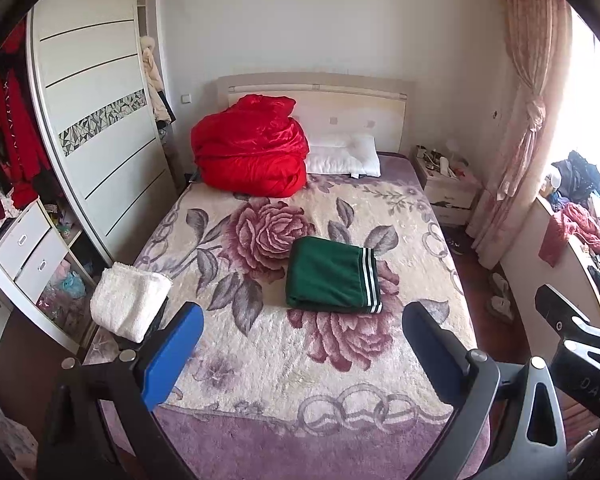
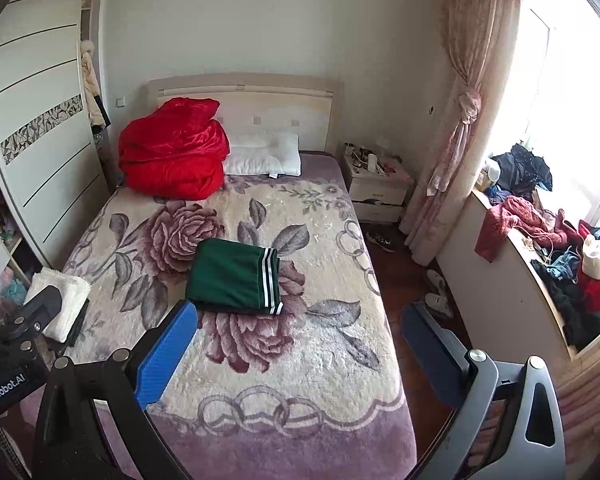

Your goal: Fold large clothes

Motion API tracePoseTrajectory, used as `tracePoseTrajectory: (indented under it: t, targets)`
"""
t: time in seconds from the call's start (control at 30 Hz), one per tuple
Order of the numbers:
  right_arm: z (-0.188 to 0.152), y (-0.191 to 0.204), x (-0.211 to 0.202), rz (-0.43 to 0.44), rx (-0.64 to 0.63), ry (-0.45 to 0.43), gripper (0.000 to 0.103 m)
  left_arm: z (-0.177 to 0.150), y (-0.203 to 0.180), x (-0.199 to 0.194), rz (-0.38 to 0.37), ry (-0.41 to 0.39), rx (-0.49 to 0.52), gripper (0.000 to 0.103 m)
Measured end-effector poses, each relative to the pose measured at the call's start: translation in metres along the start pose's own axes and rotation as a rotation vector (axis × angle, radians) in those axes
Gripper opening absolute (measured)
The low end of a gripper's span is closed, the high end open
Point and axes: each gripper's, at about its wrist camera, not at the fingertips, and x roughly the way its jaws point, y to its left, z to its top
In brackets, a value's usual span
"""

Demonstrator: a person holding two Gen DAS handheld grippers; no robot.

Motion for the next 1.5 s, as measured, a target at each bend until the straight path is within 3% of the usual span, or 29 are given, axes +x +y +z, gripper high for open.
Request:
tracePoseTrajectory:
  t: [1.5]
  targets:
    - [-0.011,0.002,-0.028,0.025,0.028,-0.031,0.103,0.01,-0.001,-0.021,0.003,-0.049,0.01,0.102]
